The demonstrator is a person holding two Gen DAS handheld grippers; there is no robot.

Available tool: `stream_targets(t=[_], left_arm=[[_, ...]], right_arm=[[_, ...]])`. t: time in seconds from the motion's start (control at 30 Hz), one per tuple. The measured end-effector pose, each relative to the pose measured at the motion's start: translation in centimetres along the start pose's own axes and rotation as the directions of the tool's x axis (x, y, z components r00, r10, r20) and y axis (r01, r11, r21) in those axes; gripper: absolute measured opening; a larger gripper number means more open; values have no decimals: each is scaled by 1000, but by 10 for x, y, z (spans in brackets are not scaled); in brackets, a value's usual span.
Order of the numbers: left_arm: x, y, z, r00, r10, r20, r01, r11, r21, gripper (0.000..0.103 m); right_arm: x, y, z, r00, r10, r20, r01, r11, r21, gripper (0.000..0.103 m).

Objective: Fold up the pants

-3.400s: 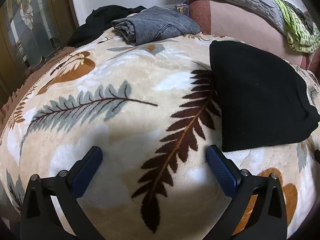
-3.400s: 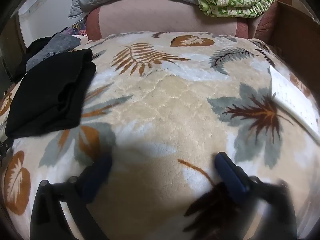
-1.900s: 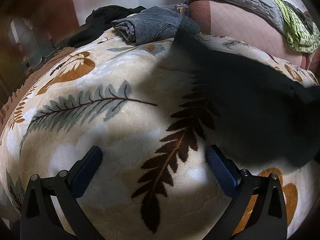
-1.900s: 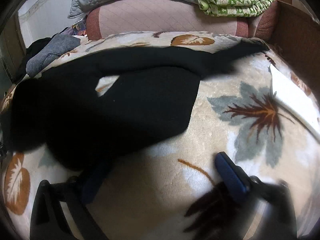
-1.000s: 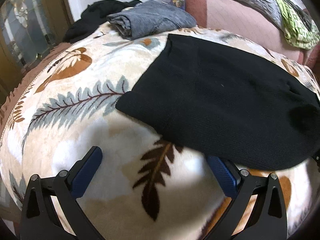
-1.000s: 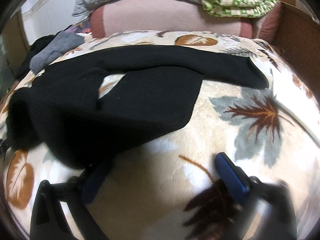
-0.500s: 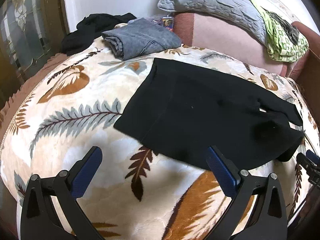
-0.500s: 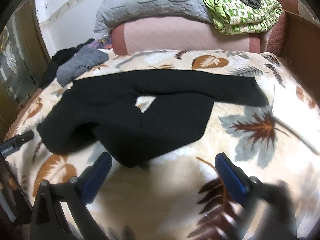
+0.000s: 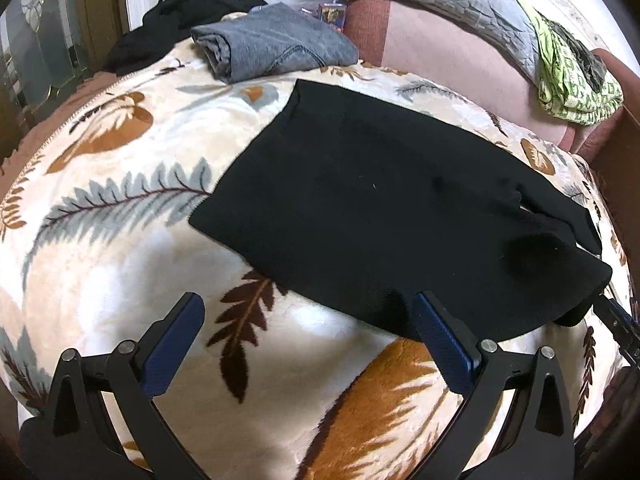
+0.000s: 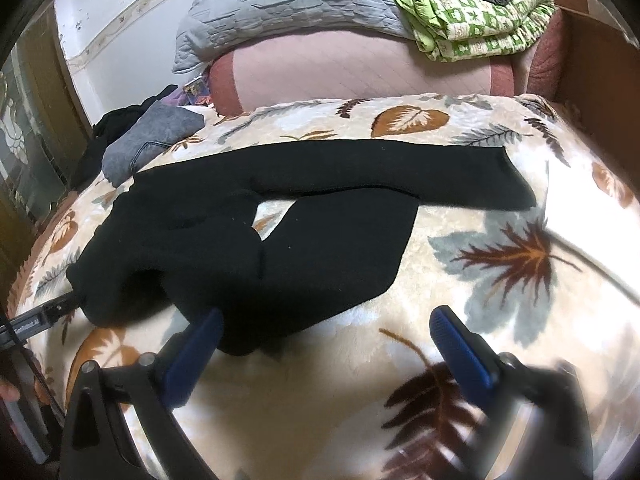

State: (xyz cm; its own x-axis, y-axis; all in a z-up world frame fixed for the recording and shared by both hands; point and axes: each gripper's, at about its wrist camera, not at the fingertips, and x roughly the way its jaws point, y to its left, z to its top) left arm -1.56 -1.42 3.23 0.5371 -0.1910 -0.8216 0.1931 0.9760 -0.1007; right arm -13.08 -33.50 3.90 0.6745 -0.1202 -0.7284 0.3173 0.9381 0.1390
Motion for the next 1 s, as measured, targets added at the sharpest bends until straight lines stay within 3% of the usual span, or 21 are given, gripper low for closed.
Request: stream_targets(t=[0.33,0.47,0.6,0.67,0.7,0.73,0.77,0.83,1.0], left_arm=[[23,4,9,997,-65,-30,62,994,-94,103],[26,-1,15,996,-89,-22,87,993,-82,103],[31,-9,18,998,-65,-22,64,997,-38,92],[31,-12,19,999,-48,-17,47,999,-12,76],[31,-14,19,999,-49,-16,49,999,1,59],[32,-14,20,999,-51,-18,51,999,4,49],[32,-14,21,998,-53,-18,53,999,7,45],[33,-13,24,997,-68,-24,68,998,10,24],[21,-5,27,993,-113,-14,113,993,-15,13]], right_arm=[[7,0,1,1000,18,6,-18,1000,-23,102],[5,2,2,999,42,22,-41,998,-48,101],[7,9,5,998,50,31,-46,992,-121,98],[10,14,6,997,71,29,-65,985,-160,84],[12,17,7,996,84,20,-79,980,-181,78],[16,19,7,996,92,4,-90,976,-197,60],[19,21,8,995,98,-15,-99,973,-209,35],[20,26,7,996,89,-26,-93,969,-229,11],[-3,35,1,994,111,-7,-109,958,-266,5]])
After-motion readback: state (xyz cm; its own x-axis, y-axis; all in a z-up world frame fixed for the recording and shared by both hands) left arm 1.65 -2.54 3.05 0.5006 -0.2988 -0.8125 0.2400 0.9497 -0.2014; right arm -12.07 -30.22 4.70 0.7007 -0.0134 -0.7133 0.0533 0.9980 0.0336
